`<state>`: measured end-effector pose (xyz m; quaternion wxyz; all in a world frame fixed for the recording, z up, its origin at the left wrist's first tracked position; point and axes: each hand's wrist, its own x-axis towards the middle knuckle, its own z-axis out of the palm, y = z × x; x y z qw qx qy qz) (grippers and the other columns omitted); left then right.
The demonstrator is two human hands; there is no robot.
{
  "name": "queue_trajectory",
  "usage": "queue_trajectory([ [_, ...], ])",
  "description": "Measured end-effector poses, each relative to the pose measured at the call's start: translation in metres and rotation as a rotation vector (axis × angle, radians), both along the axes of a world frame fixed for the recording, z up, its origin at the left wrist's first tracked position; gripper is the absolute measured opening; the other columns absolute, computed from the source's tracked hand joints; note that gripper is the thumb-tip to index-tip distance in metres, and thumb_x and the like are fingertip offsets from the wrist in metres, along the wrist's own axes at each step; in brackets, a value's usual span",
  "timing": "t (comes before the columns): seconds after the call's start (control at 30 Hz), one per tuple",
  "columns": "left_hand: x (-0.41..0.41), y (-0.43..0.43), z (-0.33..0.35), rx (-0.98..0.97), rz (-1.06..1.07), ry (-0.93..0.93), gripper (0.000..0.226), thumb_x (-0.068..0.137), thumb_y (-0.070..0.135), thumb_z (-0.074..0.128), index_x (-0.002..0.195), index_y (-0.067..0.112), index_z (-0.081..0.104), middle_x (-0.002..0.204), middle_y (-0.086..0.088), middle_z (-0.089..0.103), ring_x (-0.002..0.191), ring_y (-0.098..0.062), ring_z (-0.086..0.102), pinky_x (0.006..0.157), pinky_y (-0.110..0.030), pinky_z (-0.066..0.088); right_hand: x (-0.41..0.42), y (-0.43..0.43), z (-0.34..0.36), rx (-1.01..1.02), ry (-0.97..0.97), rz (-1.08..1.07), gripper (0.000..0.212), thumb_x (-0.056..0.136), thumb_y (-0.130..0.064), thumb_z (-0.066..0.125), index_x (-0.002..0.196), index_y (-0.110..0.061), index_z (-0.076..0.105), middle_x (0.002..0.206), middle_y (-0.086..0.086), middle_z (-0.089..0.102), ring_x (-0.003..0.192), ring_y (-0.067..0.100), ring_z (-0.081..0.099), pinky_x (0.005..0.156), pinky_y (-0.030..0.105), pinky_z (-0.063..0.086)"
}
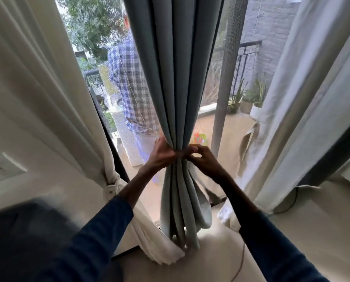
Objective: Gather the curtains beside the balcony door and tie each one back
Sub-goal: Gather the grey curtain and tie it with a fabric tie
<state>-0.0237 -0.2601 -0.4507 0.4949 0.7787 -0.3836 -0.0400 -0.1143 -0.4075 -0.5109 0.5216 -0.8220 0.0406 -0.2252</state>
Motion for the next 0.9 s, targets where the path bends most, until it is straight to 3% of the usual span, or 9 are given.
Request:
queue_trajectory([
  [0.07,-0.008,-0.009,-0.002,-0.007,0.109,-0.029,0.053,0.063,0.057,0.086,0.077,0.013,0.061,0.069,0.005,0.059,0.062,-0.008,0.058,0.053,-0.03,0.048,0.001,0.014,-0.009,-0.014,0.04,-0.013,0.012,0.092,-0.008,0.07,0.098,-0.015,0.078,0.097,-0.006,0.076,0.093,0.007,0.07,0.087,0.035,0.057],
  [0.13,-0.01,-0.016,-0.004,-0.025,0.253,-0.012,0.038,0.072,0.045,0.084,0.079,0.013,0.064,0.071,0.001,0.064,0.067,-0.014,0.064,0.057,-0.028,0.048,0.001,0.022,-0.013,-0.066,0.061,-0.065,0.011,0.092,-0.011,0.071,0.1,-0.011,0.078,0.097,-0.009,0.075,0.091,0.002,0.068,0.083,0.034,0.058],
  [0.33,-0.007,-0.017,0.0,-0.019,0.345,-0.043,0.024,0.083,0.016,0.071,0.07,-0.001,0.06,0.064,-0.015,0.062,0.06,-0.025,0.064,0.051,-0.042,0.05,-0.006,0.003,0.0,-0.157,0.129,0.108,0.022,0.096,-0.044,0.066,0.107,-0.027,0.074,0.102,-0.012,0.074,0.092,0.012,0.065,0.074,0.027,0.049],
  [0.43,-0.004,-0.015,-0.001,0.017,0.343,-0.103,0.022,0.081,0.014,0.068,0.068,-0.001,0.059,0.061,-0.016,0.061,0.059,-0.029,0.065,0.049,-0.042,0.05,-0.011,-0.019,-0.004,-0.229,0.204,0.143,0.034,0.093,-0.052,0.066,0.094,-0.019,0.072,0.087,-0.003,0.07,0.081,0.014,0.058,0.077,0.038,0.049],
  [0.57,-0.005,-0.01,-0.002,0.078,0.344,-0.139,0.022,0.082,0.021,0.065,0.072,0.001,0.061,0.068,-0.017,0.065,0.067,-0.037,0.066,0.055,-0.044,0.053,-0.023,-0.039,-0.006,-0.239,0.279,0.259,0.041,0.092,-0.047,0.071,0.075,-0.011,0.065,0.069,0.007,0.059,0.068,0.003,0.049,0.069,0.029,0.043],
  [0.63,-0.012,-0.007,0.0,0.11,0.334,-0.17,0.023,0.084,0.02,0.066,0.069,0.003,0.059,0.066,-0.014,0.064,0.066,-0.035,0.065,0.054,-0.037,0.048,-0.024,-0.049,-0.006,-0.279,0.258,0.11,0.029,0.088,-0.041,0.077,0.074,-0.017,0.071,0.07,0.004,0.066,0.065,-0.004,0.05,0.068,0.031,0.041],
  [0.7,-0.021,-0.005,0.001,0.118,0.313,-0.195,0.025,0.083,0.018,0.068,0.066,0.004,0.057,0.061,-0.009,0.059,0.061,-0.031,0.061,0.053,-0.033,0.041,-0.021,-0.058,-0.006,-0.365,0.175,-0.11,0.02,0.082,-0.042,0.082,0.084,-0.023,0.078,0.082,0.001,0.068,0.079,-0.002,0.054,0.073,0.028,0.038],
  [0.77,-0.03,-0.004,0.0,0.132,0.326,-0.203,0.028,0.081,0.019,0.069,0.064,0.002,0.055,0.059,-0.01,0.056,0.059,-0.034,0.058,0.051,-0.036,0.041,-0.016,-0.059,-0.004,-0.489,0.147,-0.282,0.021,0.082,-0.044,0.082,0.096,-0.029,0.079,0.096,0.003,0.059,0.095,0.014,0.052,0.078,0.029,0.039],
  [0.9,-0.042,0.0,0.001,0.109,0.31,-0.167,0.037,0.081,0.019,0.071,0.058,0.001,0.047,0.053,-0.012,0.051,0.05,-0.031,0.051,0.048,-0.038,0.041,-0.004,-0.042,0.007,-0.433,0.067,-0.388,0.015,0.089,-0.031,0.077,0.104,-0.029,0.075,0.099,0.004,0.052,0.086,0.016,0.054,0.072,0.029,0.046],
])
